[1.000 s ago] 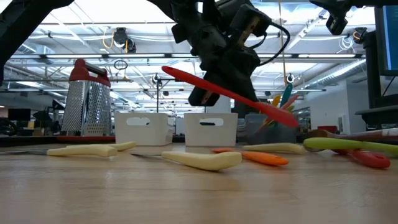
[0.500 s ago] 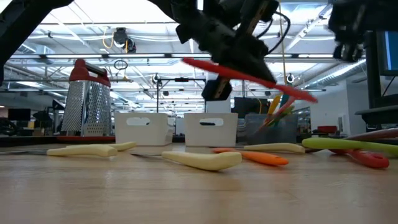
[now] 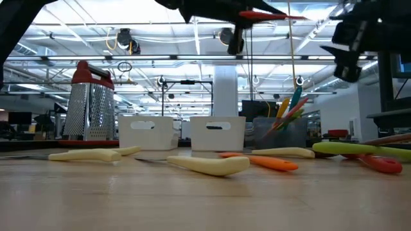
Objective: Pick & Place Kitchen Items
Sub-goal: Put the red spatula into the black bin
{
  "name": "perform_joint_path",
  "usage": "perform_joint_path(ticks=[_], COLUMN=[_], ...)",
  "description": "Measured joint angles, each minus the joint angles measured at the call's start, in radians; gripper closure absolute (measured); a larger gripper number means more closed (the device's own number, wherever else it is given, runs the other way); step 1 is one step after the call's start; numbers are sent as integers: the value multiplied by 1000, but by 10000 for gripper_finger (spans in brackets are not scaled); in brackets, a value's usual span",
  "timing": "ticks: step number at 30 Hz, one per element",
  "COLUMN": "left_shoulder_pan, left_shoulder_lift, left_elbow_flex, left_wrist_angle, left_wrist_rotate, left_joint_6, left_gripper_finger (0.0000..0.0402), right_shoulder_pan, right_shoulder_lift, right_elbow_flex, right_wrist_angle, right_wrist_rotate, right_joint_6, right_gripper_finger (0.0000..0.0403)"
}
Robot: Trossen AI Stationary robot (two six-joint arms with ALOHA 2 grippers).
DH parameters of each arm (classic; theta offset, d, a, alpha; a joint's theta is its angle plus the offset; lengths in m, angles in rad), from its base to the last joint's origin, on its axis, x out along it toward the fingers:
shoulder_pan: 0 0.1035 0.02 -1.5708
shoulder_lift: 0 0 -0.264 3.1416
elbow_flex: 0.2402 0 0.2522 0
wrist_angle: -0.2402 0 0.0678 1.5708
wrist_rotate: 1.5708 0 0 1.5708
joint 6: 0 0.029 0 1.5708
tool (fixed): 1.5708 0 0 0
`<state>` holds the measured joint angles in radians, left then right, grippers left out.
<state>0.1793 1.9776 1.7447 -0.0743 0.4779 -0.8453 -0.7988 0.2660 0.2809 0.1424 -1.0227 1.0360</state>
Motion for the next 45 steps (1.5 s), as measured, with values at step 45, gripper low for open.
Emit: perform_joint_path(ticks=[45], left_shoulder_pan=[34], left_shoulder_lift=[-17], left_elbow_flex=[1], left_wrist_angle=[328], left_wrist_rotate=[-295], left_joint_6=[-37], left_gripper_finger=[401], right_shoulder_pan=[421], right_shoulder_lift=[662], right_elbow_flex=[179], right_wrist_angle=[780], right_wrist_rotate=[790], right_joint_6=[-310], right_gripper_finger=[177])
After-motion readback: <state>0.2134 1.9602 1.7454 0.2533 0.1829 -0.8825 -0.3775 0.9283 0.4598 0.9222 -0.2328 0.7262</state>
